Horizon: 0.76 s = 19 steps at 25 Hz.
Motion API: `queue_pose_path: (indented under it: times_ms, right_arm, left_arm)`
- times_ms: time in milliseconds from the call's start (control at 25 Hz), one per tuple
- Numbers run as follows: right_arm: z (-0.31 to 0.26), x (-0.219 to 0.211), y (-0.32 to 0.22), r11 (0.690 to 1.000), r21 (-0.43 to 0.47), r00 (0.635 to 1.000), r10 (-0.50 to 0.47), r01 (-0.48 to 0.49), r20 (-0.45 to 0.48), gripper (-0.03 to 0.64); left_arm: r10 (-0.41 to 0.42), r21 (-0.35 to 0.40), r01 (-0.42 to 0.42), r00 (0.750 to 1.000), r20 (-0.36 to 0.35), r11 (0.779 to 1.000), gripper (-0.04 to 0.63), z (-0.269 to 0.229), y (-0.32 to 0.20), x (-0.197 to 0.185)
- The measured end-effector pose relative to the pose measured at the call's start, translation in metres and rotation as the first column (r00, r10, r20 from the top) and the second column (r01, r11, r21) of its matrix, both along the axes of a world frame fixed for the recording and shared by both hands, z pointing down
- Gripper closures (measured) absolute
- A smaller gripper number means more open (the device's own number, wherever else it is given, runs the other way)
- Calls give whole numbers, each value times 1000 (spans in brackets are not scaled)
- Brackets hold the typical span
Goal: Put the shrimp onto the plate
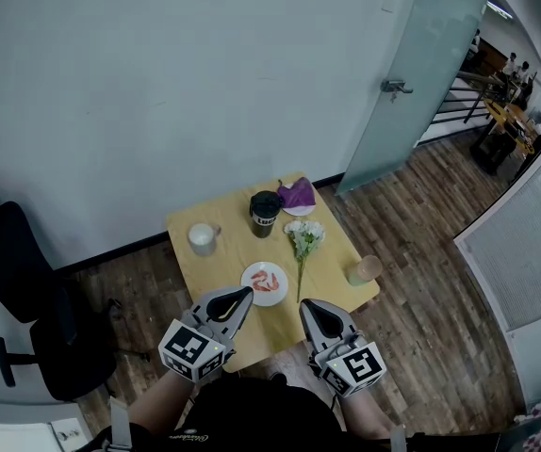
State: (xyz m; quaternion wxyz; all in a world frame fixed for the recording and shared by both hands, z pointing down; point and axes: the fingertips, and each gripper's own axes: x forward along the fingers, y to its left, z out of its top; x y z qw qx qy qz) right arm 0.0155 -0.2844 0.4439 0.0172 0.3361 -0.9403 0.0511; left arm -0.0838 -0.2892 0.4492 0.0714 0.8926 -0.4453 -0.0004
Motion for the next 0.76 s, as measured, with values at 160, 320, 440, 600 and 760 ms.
queue_pose_path:
  times_ms: [160,320,440,600,760]
  right_arm:
    - [-4,-4,1,1000,14,1000,-10,10,22,617]
    - [-1,-4,1,1000,3,1000,-9,9,3,617]
    - [1,-2,0,1000,-3,1000,-3,3,-12,617]
    - [-7,-6,0,1000,22,1000,-15,14,27,617]
    - [1,-3,-3,1000,-15,999,15,-16,-51,617]
  left_arm:
    - [7,-6,-7,1000,-6,1000,591,0,2,-1]
    - [6,-6,-6,1000,6,1000,592,2,1,-1]
    - [13,-3,-13,1000,17,1000,592,2,1,1]
    - [11,-7,-11,1000,17,1000,592,2,0,1]
    - [11,-8,-11,1000,11,1000,592,2,-1,-1]
